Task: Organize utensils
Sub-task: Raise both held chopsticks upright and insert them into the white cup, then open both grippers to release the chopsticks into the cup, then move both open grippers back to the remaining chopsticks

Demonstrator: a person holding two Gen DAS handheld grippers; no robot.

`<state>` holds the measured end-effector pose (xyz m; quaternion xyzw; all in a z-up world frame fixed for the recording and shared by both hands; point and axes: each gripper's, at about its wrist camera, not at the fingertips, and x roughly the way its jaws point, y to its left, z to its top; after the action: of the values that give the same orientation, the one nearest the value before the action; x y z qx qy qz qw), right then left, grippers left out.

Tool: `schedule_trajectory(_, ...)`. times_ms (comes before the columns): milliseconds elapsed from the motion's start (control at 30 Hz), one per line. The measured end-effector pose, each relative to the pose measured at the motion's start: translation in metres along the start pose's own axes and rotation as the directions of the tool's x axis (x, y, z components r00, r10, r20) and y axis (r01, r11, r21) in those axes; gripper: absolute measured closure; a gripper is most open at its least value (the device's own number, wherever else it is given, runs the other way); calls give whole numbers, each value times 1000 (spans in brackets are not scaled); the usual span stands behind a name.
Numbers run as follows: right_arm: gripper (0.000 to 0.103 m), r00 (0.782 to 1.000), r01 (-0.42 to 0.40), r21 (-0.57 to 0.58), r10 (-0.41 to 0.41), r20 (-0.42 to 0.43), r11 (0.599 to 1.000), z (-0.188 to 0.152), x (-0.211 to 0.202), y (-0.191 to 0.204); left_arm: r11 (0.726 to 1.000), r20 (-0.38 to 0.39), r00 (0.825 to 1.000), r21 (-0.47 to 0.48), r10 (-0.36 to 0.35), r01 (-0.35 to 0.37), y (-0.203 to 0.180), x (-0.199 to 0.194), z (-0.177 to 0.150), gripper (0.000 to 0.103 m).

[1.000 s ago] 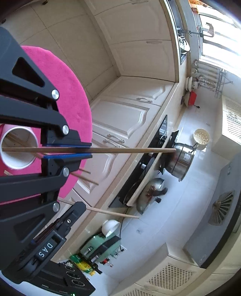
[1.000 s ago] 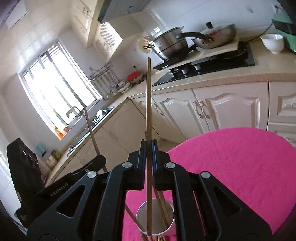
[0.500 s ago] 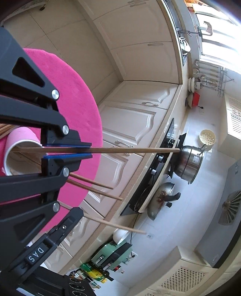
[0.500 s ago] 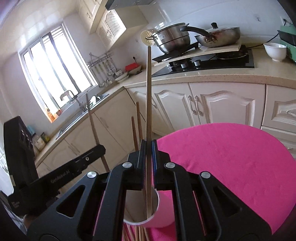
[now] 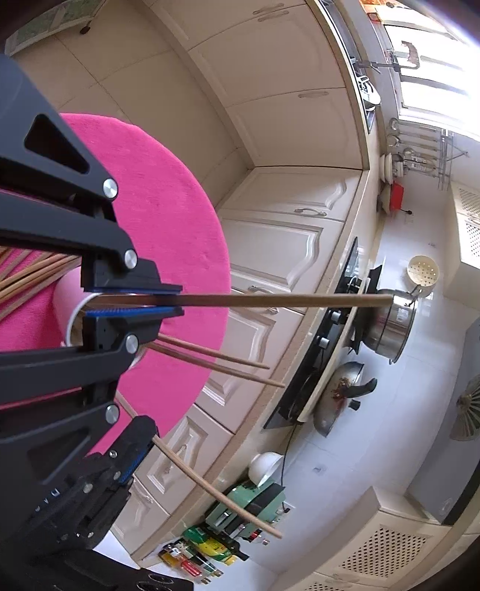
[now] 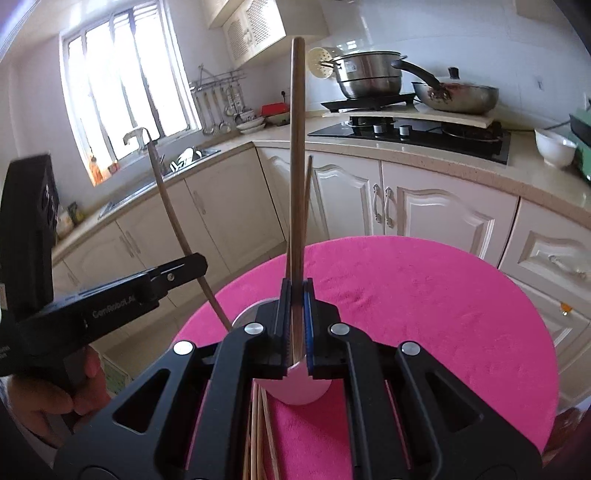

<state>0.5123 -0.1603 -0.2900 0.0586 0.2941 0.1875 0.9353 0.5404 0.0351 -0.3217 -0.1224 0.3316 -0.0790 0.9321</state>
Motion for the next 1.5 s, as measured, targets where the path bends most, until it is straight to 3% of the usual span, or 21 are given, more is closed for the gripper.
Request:
schedule_trajectory(500,96,996,52,-34,-54,-69,998,-22,5,14,1000,-71,997,8,-3,4,-6,-3,-15,95)
schedule_trajectory(633,96,994,58,-24,-60,-90,998,-24,8,15,1000,-93,996,4,0,0,-5,-2,-17,84)
schedule_trajectory(800,95,993,62,-16,-63,-100,998,-22,4,17,1000,-118,993,-19,-2,0,1,-5,-21,81)
schedule_trajectory(833,91,993,65,-19,-66,-98,998,-21,2,17,1000,-120,993,-21,-2,-1,2,-6,-22,81)
schedule_trajectory(967,55,994,78,-32,-81,-78,996,-18,-7,21,999,-130,992,-35,1,-6,8,-13,-26,80)
schedule_trajectory(1167,55,993,91,-51,-94,-68,995,-18,-22,21,997,-181,983,-61,31,-42,25,-20,-46,79)
schedule_trajectory(1333,54,988,113,-49,-117,-103,992,-30,-28,16,988,-294,952,-95,89,-122,44,-15,-79,79)
schedule_trajectory(1500,54,972,120,-34,-125,-199,992,-56,-17,6,972,-470,879,-158,82,-176,57,9,-112,79)
